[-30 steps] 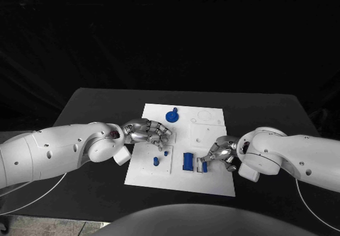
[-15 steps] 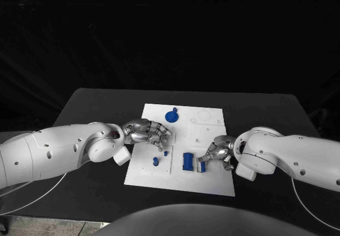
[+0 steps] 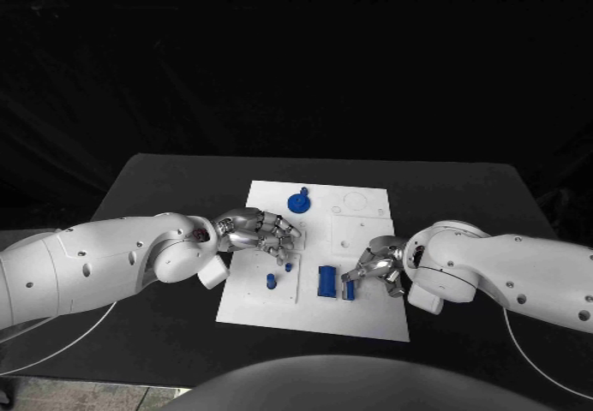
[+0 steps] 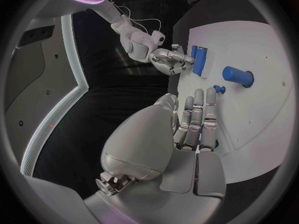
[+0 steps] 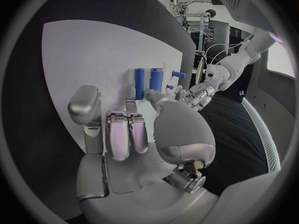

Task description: Assemble the parts on the task board

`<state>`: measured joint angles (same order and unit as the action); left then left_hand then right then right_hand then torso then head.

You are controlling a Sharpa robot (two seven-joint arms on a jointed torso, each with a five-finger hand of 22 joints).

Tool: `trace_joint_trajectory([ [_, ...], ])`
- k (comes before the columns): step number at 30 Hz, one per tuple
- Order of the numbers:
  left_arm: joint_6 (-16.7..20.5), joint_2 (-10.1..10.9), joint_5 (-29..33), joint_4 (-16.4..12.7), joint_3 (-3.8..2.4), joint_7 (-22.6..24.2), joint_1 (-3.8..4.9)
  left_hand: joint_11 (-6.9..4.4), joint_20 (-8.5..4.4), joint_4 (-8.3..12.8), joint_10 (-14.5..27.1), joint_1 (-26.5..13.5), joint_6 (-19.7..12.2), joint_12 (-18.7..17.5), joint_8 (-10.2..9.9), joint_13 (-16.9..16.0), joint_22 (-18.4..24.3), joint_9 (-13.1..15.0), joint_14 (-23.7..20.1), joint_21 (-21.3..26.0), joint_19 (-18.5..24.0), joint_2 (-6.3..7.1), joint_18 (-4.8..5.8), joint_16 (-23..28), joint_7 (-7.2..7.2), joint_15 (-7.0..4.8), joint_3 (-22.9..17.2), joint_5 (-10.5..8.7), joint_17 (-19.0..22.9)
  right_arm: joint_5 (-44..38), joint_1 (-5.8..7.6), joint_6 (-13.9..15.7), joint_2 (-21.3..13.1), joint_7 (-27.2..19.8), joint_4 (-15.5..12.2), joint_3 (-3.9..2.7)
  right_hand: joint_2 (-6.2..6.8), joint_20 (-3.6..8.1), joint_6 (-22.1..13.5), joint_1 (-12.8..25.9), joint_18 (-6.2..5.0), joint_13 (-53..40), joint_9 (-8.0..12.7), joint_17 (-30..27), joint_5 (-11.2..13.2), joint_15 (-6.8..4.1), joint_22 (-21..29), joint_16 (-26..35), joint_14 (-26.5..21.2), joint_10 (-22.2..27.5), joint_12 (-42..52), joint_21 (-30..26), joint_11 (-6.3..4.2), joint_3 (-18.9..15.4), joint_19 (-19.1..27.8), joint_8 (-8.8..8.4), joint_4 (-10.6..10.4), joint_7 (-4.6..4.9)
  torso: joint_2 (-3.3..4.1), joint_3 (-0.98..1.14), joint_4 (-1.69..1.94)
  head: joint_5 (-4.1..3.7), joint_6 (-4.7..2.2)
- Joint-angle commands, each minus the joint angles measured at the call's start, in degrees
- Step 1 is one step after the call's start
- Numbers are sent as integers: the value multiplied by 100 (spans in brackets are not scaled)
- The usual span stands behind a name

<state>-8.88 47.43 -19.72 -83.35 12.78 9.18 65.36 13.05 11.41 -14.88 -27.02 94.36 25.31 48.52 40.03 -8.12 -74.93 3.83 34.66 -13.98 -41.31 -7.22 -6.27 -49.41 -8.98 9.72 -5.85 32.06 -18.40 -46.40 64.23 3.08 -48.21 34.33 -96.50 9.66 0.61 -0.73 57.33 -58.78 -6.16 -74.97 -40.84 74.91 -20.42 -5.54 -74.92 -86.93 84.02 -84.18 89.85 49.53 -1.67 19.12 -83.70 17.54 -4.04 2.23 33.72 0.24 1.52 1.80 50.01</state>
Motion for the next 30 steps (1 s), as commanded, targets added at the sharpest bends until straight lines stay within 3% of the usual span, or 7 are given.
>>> trace_joint_trajectory([
  [1,-156,-9,7,-4,-4,-3,-3,7,-27,3,-35,-34,64,-31,-25,8,-149,6,34,-40,28,33,49,-15,-227,16,-45,29,10,-59,-23,-181,12,113,30,11,6,-27,-22,116,-34,-1503,29,391,186,27,-636,26,409,-582,15,-38,-4,-51,19,1,-96,21,0,1,0,12,-1],
  [6,-169,-10,7,1,-4,-17,-3,7,-27,3,-37,-35,69,-33,-25,9,-149,7,34,-40,29,33,50,-15,-230,16,-47,29,10,-60,-30,-204,12,123,38,11,42,-31,-11,227,-37,-1503,64,386,588,32,-632,27,409,-582,15,-57,2,-158,21,7,-198,28,-3,0,2,7,-1],
  [11,-193,-19,7,6,-4,-39,-3,7,-28,4,-42,-39,82,-38,-25,12,-149,8,33,-43,32,35,51,-15,-238,16,-53,29,10,-58,-34,-209,14,126,37,11,100,-35,-6,325,-38,-1503,85,380,605,37,-630,28,408,-582,15,-67,10,-309,21,14,-278,39,-3,1,3,10,-1],
  [19,-225,-23,7,14,-4,-71,-4,8,-30,5,-51,-44,101,-45,-27,15,-148,9,31,-46,37,35,54,-15,-250,17,-63,28,11,-71,-38,-179,-2,109,30,11,131,-41,-2,515,-39,-1503,107,385,1080,41,-629,24,409,-582,15,-74,12,-625,18,49,-468,38,1,1,3,26,-1],
  [24,-248,-30,7,29,-4,-91,-4,8,-32,8,-64,-50,128,-52,-27,19,-148,10,30,-51,43,36,57,-15,-266,18,-75,28,11,-75,-39,-160,-7,106,32,11,105,-39,9,550,-42,-1503,95,374,1121,37,-627,27,407,-582,15,-83,6,-681,19,77,-513,30,-2,1,2,16,-1],
  [30,-266,-35,7,36,-3,-105,-5,8,-33,10,-76,-54,148,-56,-27,21,-148,11,30,-55,46,37,59,-16,-276,18,-84,27,11,-76,-40,-130,-19,94,29,10,-28,-34,-7,623,-47,-1503,79,357,1054,30,-621,31,404,-582,15,-116,-1,-747,23,112,-639,22,-3,1,2,22,-1],
])
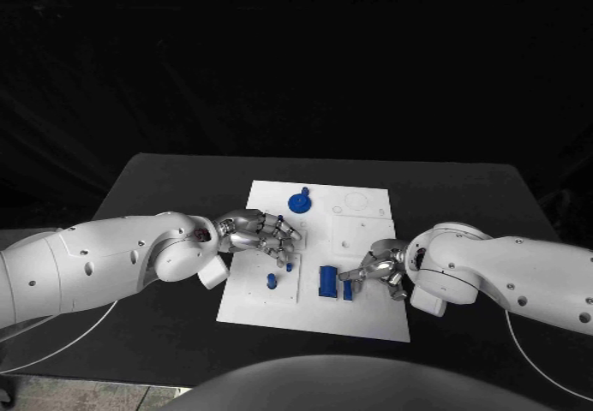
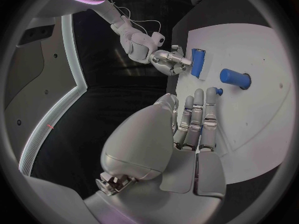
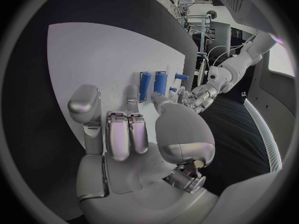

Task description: Assemble the parts on the task board

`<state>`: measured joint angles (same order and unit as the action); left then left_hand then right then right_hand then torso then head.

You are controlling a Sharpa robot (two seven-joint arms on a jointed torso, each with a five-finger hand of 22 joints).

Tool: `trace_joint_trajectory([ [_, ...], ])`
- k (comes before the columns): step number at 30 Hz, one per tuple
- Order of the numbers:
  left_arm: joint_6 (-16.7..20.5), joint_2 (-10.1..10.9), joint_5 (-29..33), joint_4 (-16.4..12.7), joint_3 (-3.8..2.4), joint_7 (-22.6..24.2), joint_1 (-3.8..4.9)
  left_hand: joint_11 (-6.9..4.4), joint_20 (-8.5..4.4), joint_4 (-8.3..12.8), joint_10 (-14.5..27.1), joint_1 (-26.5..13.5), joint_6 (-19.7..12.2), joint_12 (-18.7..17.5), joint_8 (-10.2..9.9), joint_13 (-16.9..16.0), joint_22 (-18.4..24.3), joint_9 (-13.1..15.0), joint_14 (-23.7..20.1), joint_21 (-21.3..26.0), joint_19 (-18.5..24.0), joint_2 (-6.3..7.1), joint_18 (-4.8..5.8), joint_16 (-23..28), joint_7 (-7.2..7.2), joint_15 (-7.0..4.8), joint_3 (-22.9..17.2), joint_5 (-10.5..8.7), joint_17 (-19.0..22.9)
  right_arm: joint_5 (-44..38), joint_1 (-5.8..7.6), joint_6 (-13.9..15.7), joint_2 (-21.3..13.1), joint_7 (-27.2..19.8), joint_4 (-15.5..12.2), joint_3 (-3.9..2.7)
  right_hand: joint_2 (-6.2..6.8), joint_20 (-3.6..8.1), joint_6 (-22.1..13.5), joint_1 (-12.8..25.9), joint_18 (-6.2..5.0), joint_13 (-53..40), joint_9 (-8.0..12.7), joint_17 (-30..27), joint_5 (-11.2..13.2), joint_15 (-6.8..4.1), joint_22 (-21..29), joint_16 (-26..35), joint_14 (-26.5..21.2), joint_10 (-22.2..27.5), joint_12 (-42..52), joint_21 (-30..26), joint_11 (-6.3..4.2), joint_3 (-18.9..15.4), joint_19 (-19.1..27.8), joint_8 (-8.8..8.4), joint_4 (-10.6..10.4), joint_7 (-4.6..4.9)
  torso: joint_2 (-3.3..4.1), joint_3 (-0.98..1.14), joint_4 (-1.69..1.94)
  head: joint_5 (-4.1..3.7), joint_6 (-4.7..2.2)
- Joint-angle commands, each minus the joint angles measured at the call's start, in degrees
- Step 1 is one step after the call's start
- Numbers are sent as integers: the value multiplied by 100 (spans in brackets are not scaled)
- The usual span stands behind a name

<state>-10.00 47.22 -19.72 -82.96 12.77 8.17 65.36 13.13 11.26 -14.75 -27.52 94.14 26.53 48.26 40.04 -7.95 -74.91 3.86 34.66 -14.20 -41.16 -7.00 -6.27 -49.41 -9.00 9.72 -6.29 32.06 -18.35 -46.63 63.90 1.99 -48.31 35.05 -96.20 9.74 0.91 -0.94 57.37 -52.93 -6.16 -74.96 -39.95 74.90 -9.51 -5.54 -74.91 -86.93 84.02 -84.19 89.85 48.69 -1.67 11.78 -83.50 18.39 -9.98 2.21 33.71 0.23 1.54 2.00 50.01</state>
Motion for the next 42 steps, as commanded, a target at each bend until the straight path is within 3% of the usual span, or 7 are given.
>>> trace_joint_trajectory([
  [1,-156,-15,7,-3,-3,-6,-5,-1,-19,-2,-27,-32,28,-30,-28,5,-150,8,30,-34,32,14,60,-16,-275,18,-41,27,7,-52,-7,0,-16,3,-7,3,-75,-12,-14,54,-48,-1504,-12,353,-45,30,-621,33,403,-581,15,-37,-1,-26,4,31,-67,24,-1,1,0,5,-1],
  [11,-149,-7,7,-18,-3,2,-5,-3,-21,2,-43,-35,51,-34,-29,8,-150,9,30,-39,35,14,62,-16,-285,18,-53,28,7,-296,13,445,-180,-468,-230,-32,-93,7,-29,-132,-49,-1504,-121,394,-205,9,-624,17,412,-581,15,-31,-26,-76,-5,189,-1,-7,2,3,1,15,-1],
  [20,-118,13,7,-52,-3,32,-5,-5,-22,7,-53,-34,61,-35,-30,9,-150,9,31,-42,36,15,63,-17,-287,17,-60,30,7,-612,202,874,-543,-1088,-522,-59,-62,74,-368,-583,-49,-1504,-1049,594,-218,-65,-630,-48,443,-581,15,-15,-118,-294,-10,1210,128,-121,-9,1,4,31,-1],
  [24,-115,20,7,-54,-2,28,-5,-5,-24,10,-59,-33,61,-37,-36,9,-150,7,32,-44,37,18,63,-18,-285,16,-64,31,7,-768,229,696,-657,-1107,-567,-56,-51,87,-467,-747,-41,-1504,-1277,613,-182,-86,-637,-55,445,-581,15,15,-143,-322,-15,1440,199,-145,-8,-2,-1,40,-1],
  [29,-104,27,7,-51,-2,28,-5,-5,-24,10,-59,-33,61,-37,-36,9,-150,7,32,-44,37,18,63,-18,-285,16,-64,31,7,-1166,203,92,-738,-915,-677,-26,60,84,-676,-813,-49,-1504,-1570,521,507,-75,-617,-23,424,-581,15,-75,-130,-518,12,1704,170,-127,-2,2,0,48,-1],
  [31,-106,28,7,-51,-2,23,-5,-5,-24,11,-62,-34,60,-37,-38,10,-150,6,32,-45,37,19,63,-18,-283,16,-66,31,7,-1285,182,-38,-745,-865,-709,-20,90,83,-692,-845,-54,-1504,-1660,499,609,-77,-612,-14,420,-581,15,-98,-130,-576,18,1802,162,-135,-1,3,1,42,-1],
  [42,-125,27,7,-51,-2,-9,-5,-3,-25,13,-72,-37,58,-40,-47,11,-150,4,33,-48,39,24,65,-19,-280,17,-70,31,7,-1537,32,-337,-694,-719,-737,-6,139,105,-848,-999,-82,-1504,-2206,529,644,-108,-571,-16,425,-581,15,-299,-176,-804,48,2321,86,-186,0,0,0,45,-1],
])
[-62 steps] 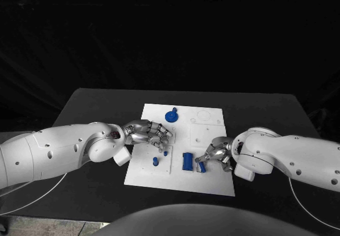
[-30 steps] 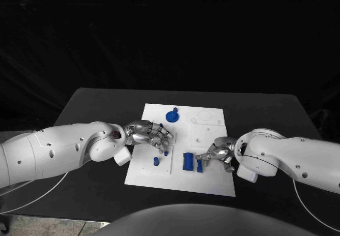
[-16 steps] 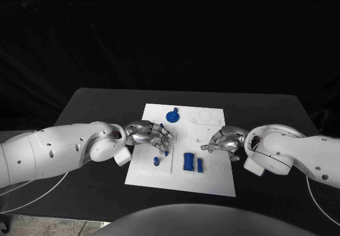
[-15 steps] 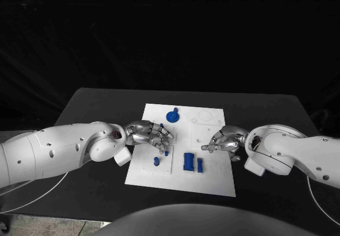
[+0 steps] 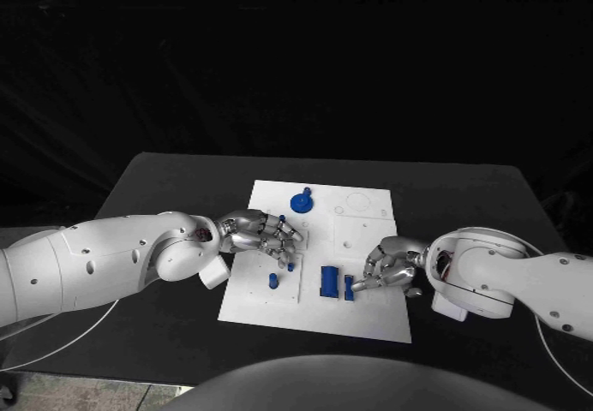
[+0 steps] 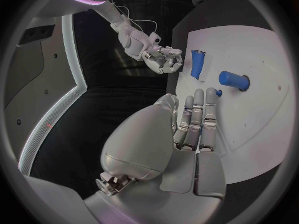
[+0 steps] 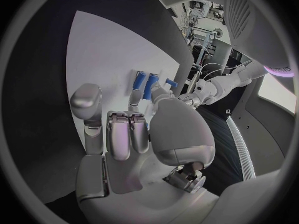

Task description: Assemble the parts on the task board

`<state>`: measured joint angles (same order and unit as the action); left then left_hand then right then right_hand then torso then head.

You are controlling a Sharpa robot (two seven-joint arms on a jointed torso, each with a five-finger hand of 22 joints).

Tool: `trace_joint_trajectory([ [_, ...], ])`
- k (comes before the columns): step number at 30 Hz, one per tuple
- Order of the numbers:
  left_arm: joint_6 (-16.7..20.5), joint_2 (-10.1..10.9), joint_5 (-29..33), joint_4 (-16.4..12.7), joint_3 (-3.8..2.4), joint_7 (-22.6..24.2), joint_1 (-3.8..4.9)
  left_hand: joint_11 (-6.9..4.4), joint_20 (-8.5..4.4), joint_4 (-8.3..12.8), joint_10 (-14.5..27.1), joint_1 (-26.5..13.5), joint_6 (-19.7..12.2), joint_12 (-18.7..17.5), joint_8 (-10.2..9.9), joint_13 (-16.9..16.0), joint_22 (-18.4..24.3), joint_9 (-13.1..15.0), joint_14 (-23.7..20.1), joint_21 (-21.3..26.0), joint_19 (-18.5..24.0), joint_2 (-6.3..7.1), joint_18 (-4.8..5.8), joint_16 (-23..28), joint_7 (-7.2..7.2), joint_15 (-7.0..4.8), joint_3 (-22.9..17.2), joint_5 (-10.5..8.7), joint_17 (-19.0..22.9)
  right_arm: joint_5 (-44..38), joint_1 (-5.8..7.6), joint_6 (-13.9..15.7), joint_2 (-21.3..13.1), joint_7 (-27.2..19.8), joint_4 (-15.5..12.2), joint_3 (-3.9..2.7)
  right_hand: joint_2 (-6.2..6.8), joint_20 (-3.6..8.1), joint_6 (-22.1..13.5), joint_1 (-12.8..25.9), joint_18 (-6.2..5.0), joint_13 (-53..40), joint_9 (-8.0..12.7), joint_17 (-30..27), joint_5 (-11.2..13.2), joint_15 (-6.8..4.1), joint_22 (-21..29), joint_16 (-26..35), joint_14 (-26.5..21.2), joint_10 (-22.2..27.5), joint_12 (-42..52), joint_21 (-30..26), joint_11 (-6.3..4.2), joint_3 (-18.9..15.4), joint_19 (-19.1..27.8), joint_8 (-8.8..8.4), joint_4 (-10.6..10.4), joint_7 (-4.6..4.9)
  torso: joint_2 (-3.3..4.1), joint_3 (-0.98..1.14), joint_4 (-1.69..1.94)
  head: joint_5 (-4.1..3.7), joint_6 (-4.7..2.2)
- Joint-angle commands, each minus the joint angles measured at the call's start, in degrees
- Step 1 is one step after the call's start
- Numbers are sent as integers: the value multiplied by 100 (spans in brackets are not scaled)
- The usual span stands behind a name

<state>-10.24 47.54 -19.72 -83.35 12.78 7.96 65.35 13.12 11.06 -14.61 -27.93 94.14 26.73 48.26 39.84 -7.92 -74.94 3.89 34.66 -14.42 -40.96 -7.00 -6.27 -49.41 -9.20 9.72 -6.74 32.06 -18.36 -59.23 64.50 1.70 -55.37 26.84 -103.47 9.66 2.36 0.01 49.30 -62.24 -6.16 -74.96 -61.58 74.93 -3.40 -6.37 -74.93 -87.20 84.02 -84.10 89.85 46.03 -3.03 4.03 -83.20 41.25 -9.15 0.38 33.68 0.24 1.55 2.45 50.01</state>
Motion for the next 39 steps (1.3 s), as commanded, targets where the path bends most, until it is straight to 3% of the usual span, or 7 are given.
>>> trace_joint_trajectory([
  [1,-103,-6,7,-11,-3,9,-4,-2,-5,-1,-30,-38,38,-40,-26,8,-147,1,33,-26,18,24,65,-19,-259,17,-26,31,8,-285,-41,-316,17,108,-13,2,-5,11,-46,-71,-83,-1504,-61,527,34,-26,-567,12,424,-590,15,-40,-42,-38,20,52,-2,-4,1,0,-2,0,-1],
  [19,-145,-32,7,9,-3,-27,-7,1,-5,-3,-41,-45,34,-42,-37,9,-147,-2,32,-28,21,26,67,-18,-257,18,-31,30,8,-344,-115,-438,128,213,-12,2,8,45,193,-112,-85,-1504,-481,556,46,-69,-567,7,429,-590,15,-67,-99,-166,12,563,-105,-74,3,-1,-1,-14,-1],
  [39,-205,-62,7,19,-4,-74,-37,2,-6,-4,-49,-50,34,-46,-45,11,-146,-4,29,-30,24,26,69,-17,-256,20,-37,30,9,-487,-172,-361,372,313,222,3,-154,78,239,-620,-86,-1504,-688,543,-271,-101,-566,16,427,-590,15,-106,-136,-44,2,722,174,-113,0,-1,-1,-9,-1],
])
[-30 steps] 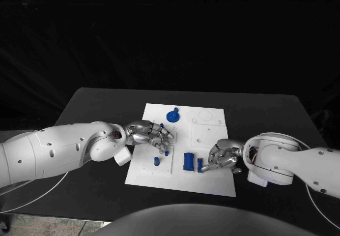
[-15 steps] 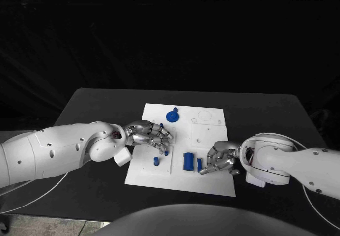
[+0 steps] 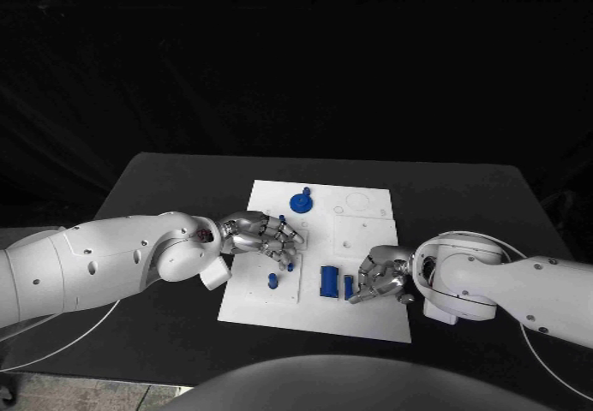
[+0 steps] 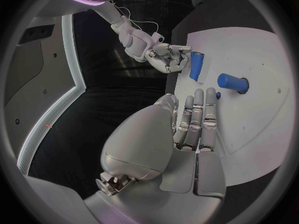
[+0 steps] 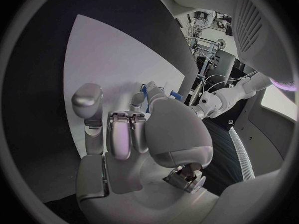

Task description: Assemble the parts on the task board

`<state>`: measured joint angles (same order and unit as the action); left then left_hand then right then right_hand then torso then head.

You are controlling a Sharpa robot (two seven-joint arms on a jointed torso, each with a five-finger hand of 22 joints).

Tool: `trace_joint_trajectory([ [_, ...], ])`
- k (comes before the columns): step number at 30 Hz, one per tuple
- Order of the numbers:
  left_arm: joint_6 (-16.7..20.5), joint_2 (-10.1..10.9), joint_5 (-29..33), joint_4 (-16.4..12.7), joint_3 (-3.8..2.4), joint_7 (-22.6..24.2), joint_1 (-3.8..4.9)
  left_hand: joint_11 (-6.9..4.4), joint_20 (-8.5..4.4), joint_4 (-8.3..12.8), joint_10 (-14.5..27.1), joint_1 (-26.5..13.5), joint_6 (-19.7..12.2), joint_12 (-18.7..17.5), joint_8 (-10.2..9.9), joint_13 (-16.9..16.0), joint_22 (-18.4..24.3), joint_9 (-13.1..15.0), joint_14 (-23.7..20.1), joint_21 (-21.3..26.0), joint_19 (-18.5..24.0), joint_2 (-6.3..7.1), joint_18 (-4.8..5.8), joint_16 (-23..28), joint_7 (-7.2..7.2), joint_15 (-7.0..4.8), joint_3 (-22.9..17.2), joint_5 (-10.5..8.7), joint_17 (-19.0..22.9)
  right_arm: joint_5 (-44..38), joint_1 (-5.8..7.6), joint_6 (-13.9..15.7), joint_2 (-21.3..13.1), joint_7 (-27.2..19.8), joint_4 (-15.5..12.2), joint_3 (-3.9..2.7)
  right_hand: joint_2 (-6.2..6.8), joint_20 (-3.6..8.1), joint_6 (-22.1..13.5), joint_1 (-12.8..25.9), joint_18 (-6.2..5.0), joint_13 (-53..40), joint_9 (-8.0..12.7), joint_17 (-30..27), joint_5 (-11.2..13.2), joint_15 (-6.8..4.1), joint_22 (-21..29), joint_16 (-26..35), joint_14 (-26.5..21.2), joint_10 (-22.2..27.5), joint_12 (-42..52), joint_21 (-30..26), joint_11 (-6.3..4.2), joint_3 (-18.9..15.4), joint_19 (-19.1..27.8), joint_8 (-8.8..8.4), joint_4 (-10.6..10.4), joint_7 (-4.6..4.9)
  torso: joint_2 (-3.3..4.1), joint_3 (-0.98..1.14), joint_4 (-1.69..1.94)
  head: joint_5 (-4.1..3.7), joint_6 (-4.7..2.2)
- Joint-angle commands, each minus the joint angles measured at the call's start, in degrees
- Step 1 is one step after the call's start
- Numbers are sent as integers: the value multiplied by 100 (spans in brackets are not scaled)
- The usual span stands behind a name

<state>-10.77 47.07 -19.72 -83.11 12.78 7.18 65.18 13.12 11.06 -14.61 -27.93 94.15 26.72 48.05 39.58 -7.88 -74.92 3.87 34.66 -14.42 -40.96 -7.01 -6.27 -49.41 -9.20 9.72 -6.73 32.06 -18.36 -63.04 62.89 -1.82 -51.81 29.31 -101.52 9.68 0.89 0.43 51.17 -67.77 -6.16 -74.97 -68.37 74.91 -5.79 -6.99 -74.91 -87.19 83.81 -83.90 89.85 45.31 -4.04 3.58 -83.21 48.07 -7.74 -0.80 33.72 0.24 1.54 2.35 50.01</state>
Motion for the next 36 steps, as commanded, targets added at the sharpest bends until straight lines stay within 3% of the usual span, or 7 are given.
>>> trace_joint_trajectory([
  [1,-157,-17,7,-4,-4,3,-28,2,-6,-5,-50,-50,34,-25,-19,8,-149,-2,29,-31,24,26,69,-17,-256,20,-37,30,9,-107,-13,1,23,72,41,1,-25,37,56,-90,-86,-1503,-13,544,-33,-41,-567,15,448,-610,15,-39,-36,11,3,41,45,3,-3,-1,-1,2,-1],
  [23,-219,-34,-2,9,-5,-75,-65,1,-8,-4,-61,-59,63,-38,-23,14,-148,0,20,-35,35,22,74,-13,-271,22,-55,30,11,-95,-44,119,147,179,179,1,-195,44,157,-180,-88,-1503,-62,528,-79,-49,-566,23,444,-610,15,-61,-47,82,3,106,74,-9,-2,0,1,1,-1],
  [30,-242,-57,-47,29,-5,-97,-67,1,-8,-4,-62,-61,67,-40,-24,15,-148,1,18,-35,38,23,75,-12,-275,23,-58,30,11,-81,-47,75,178,253,180,1,-205,50,117,-266,-89,-1503,-52,527,-363,-54,-566,26,444,-610,15,-83,-52,111,6,42,149,-14,-2,0,-2,-6,-1],
  [36,-258,-66,-58,29,-5,-108,-69,1,-8,-3,-63,-62,70,-42,-25,16,-148,1,16,-35,40,22,76,-11,-277,23,-60,30,12,-38,-50,73,194,283,184,1,-178,55,76,-427,-89,-1503,-22,534,-936,-57,-568,27,445,-610,15,-95,-53,224,9,-56,308,-12,-1,1,-1,-4,-1],
])
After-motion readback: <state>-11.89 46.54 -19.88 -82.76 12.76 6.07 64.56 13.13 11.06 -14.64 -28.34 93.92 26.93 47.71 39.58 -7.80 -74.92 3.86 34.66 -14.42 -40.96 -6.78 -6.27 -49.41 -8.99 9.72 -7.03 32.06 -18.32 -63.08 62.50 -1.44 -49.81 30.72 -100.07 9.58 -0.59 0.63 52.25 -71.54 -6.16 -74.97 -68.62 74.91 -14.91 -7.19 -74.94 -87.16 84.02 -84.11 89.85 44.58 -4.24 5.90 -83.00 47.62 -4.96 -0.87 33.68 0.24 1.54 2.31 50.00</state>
